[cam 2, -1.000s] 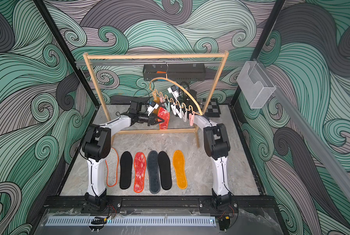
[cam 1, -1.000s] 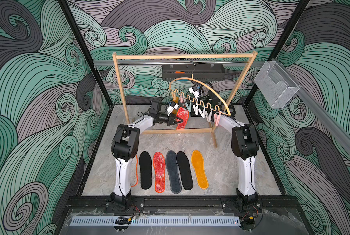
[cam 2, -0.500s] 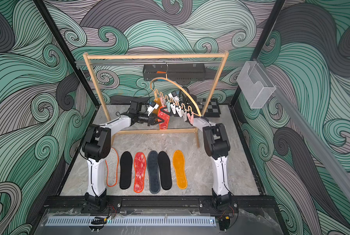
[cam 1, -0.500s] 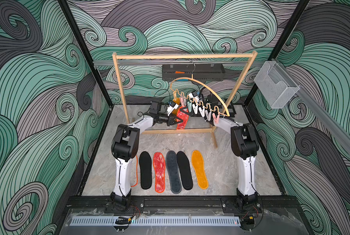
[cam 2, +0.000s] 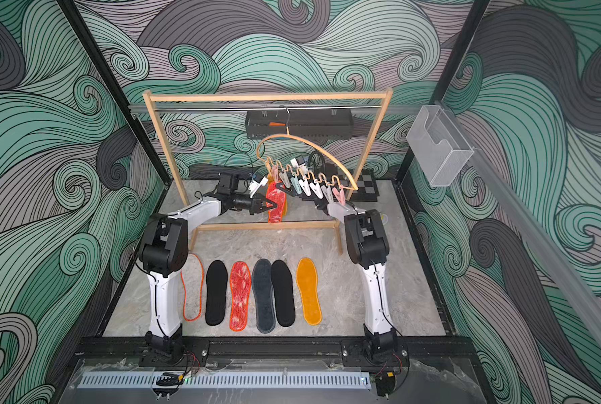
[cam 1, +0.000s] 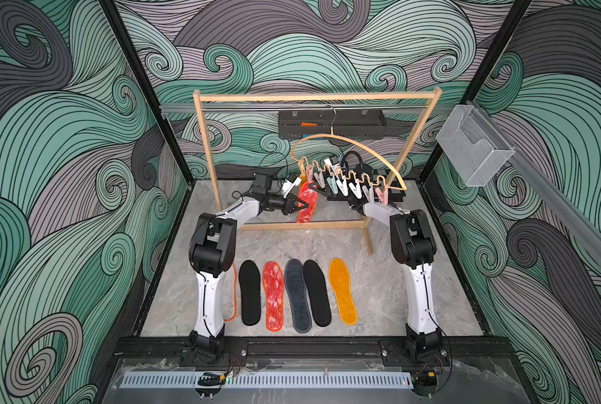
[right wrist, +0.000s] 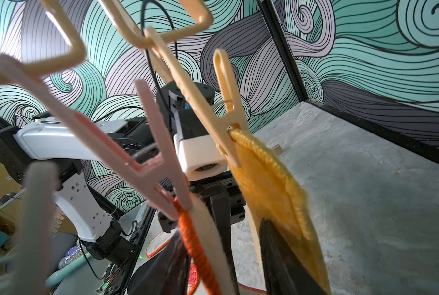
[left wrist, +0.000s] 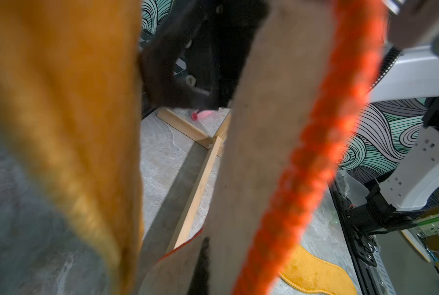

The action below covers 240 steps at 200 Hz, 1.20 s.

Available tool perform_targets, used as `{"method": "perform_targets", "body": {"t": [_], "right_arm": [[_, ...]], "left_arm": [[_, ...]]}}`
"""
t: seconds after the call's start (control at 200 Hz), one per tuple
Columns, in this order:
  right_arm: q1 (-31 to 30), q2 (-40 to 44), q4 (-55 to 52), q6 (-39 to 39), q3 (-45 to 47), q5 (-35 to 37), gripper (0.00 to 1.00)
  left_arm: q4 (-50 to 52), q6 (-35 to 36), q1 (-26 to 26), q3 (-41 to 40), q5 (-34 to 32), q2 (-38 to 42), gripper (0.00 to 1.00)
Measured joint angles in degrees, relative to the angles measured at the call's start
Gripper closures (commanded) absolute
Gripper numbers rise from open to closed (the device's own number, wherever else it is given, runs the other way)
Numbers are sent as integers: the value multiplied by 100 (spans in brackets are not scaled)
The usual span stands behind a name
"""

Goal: Take the shoe insoles off the hanger
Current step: Open the clamp at the hanger.

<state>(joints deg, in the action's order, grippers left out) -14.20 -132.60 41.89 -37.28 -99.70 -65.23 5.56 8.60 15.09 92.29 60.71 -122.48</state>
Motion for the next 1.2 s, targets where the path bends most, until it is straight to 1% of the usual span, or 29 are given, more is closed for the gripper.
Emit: {"method": "perform_targets", "body": {"t": [0.13, 0.385, 0.731, 0.871, 1.096, 1.201], "right_arm": [[13, -85, 190, -240, -323, -9, 55], [-70, -330, 387, -557, -953, -256, 55], [-297, -476, 691, -1001, -1327, -520, 56], [-313, -625, 824, -1196, -1596, -542, 58], [-315, -702, 901, -1331, -1749, -544, 62], [-315, -702, 925, -1381, -1755, -542, 67]], "left_arm": [[4, -24, -44, 26, 4, 0, 100], [31, -111, -39, 94, 28, 0, 100], [87, -155, -33, 103, 46, 0, 100], [94, -155, -33, 103, 76, 0, 100], [131, -155, -31, 103, 118, 0, 100], [133, -155, -28, 103, 129, 0, 100]]}}
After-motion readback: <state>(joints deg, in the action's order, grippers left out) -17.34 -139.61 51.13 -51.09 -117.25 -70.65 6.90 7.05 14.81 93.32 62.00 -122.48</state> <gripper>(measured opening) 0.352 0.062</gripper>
